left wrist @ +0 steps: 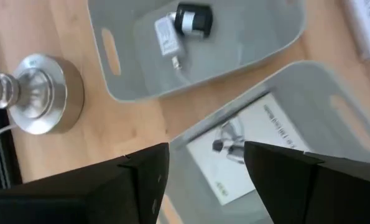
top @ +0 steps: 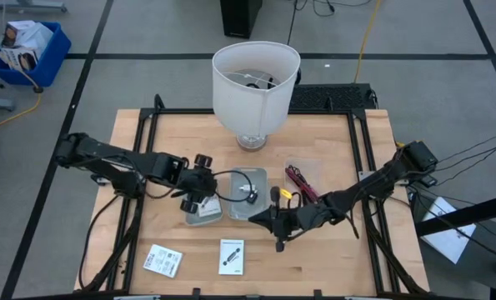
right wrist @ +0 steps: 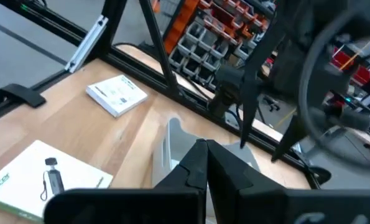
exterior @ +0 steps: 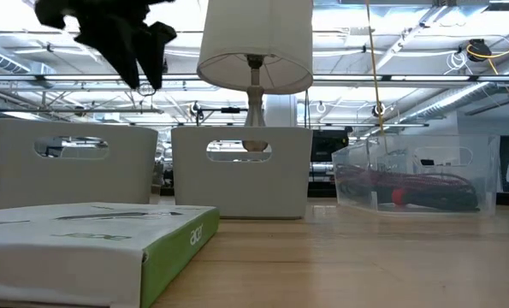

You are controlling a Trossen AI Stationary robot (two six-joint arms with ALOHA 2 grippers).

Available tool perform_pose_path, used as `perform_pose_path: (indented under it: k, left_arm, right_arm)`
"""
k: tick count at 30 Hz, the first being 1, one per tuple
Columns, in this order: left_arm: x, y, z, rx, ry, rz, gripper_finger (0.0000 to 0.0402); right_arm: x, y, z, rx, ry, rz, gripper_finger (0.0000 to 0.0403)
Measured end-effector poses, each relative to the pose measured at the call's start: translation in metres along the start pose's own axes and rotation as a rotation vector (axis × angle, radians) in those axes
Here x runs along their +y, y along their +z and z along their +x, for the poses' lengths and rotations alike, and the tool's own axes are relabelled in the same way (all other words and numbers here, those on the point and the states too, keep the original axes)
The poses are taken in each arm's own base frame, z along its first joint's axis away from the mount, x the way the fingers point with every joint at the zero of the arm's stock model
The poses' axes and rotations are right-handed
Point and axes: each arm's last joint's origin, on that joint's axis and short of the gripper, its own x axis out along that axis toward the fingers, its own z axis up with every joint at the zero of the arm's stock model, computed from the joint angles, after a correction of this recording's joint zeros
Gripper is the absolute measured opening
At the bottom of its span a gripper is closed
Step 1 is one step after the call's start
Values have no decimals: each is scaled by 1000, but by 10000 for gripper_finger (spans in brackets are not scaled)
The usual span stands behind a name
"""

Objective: Pick and place items into bin
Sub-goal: Put the left card reader box into the left gray bin

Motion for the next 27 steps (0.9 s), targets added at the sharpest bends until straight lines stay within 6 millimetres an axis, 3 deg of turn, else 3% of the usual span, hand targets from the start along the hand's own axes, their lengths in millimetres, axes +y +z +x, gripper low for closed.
perform_pose_path:
  k: [6,11,14,19,23,27]
  left_arm:
    - [-19,3,-9,-37,-27,9,213]
    - [-57,3,-26,-92,-93,47,187]
    - [-80,2,-33,-99,-134,51,155]
    - [-106,-4,-40,-98,-188,-47,109]
    - [-124,-16,-30,-48,-241,-135,96]
    - [-144,-26,-13,-86,-304,-190,95]
  right_arm:
    - [-1,2,-9,43,9,-28,0]
    - [-7,-3,-45,50,45,-11,0]
    - [-18,-21,-75,-10,26,57,0]
    - [-41,-70,-113,-75,-86,206,0]
    - [-52,-97,-133,-60,-200,293,0]
    - [-53,-111,-150,-152,-101,317,0]
